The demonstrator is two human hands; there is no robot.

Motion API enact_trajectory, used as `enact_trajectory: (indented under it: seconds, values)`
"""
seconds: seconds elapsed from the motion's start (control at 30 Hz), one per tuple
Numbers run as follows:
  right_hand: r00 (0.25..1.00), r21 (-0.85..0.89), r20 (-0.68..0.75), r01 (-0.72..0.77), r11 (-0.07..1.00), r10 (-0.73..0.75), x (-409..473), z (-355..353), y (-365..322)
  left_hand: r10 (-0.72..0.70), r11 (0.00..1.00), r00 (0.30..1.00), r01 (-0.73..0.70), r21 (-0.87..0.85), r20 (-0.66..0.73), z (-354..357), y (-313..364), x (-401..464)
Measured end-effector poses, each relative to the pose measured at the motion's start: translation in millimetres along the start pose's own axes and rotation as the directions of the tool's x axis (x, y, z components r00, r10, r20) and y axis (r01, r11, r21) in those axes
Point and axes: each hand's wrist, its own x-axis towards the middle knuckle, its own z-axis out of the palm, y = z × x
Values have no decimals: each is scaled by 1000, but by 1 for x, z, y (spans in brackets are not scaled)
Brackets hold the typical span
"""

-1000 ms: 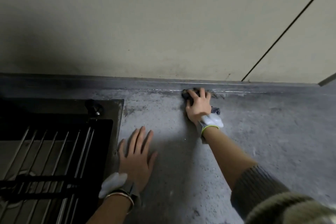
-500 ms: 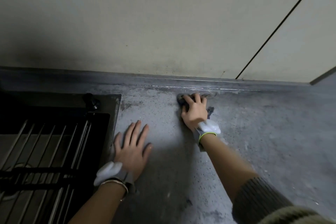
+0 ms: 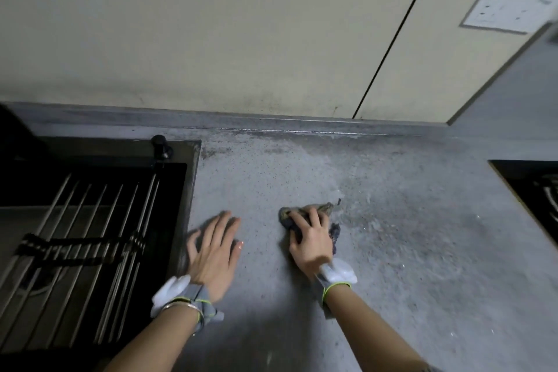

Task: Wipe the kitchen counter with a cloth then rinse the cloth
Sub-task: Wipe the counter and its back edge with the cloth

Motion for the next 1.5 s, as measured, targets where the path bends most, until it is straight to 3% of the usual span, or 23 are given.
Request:
enact_trajectory:
  seconds: [0.4,0.8,1.1,1.23,1.5]
  values:
    - [997,-2,-34,-67,998,67,-158,-2,-2,111,992,992,-108,-61,56,-16,-4,-160]
    - [982,51,-126,-136,989,141,-240,4,-15,128,990,979,-135,34,160,-8,-12,-184]
    - [976,46,-194,-96,994,103,-207,10,-20,210,977,976,-212,-27,-56,-19,-9,-160]
    - [977,42,-173,-119,992,124,-164,15,-23,146,987,989,-146,-61,-5,-10,-11,-120]
    - [983,36,-173,-52,998,57,-54,25,-30,167,985,985,-169,-42,-37,-15,-21,-17]
